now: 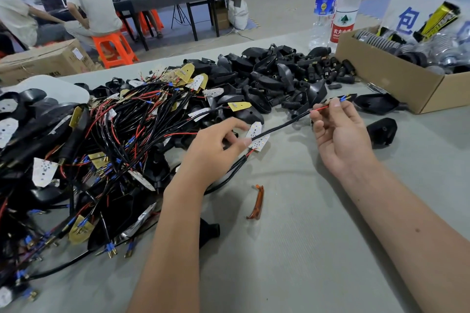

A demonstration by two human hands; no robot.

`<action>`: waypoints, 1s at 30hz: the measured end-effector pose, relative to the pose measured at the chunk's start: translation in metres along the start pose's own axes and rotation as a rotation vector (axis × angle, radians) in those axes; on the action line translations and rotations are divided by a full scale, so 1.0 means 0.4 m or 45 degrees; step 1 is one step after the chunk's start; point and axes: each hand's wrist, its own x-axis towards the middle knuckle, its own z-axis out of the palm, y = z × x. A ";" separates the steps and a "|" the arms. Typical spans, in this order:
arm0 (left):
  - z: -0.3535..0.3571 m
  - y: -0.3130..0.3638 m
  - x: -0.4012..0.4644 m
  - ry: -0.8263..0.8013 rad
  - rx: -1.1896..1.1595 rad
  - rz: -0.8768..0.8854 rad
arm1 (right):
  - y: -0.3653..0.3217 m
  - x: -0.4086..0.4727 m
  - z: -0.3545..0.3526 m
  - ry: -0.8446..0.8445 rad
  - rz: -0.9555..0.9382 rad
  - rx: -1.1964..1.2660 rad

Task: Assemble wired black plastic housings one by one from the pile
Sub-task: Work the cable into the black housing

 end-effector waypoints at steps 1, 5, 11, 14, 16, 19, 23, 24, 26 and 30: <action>0.004 0.001 0.002 -0.008 0.035 0.011 | 0.000 0.000 -0.001 0.001 0.003 0.001; -0.004 -0.009 -0.001 0.010 0.095 -0.021 | 0.000 0.003 -0.003 0.027 0.002 -0.013; 0.000 0.005 -0.001 -0.070 0.100 -0.025 | 0.003 0.003 -0.004 0.038 -0.005 -0.034; -0.008 0.006 -0.001 -0.065 0.169 -0.031 | 0.005 0.003 -0.003 0.051 -0.010 -0.044; -0.015 0.011 -0.003 -0.063 0.173 -0.053 | 0.009 0.005 -0.002 0.065 -0.014 -0.047; -0.020 0.021 -0.006 -0.046 0.159 -0.092 | 0.012 0.008 -0.002 0.088 -0.012 -0.022; -0.024 0.023 -0.009 -0.098 0.101 -0.169 | 0.016 0.014 -0.009 0.113 -0.024 0.011; -0.021 0.024 -0.009 -0.123 0.085 -0.176 | 0.017 0.015 -0.010 0.113 -0.026 0.012; -0.013 0.030 -0.009 -0.148 0.045 -0.167 | 0.018 0.018 -0.012 0.109 -0.028 0.008; 0.002 0.038 -0.006 -0.170 0.105 -0.058 | 0.017 0.022 -0.014 0.103 -0.024 0.004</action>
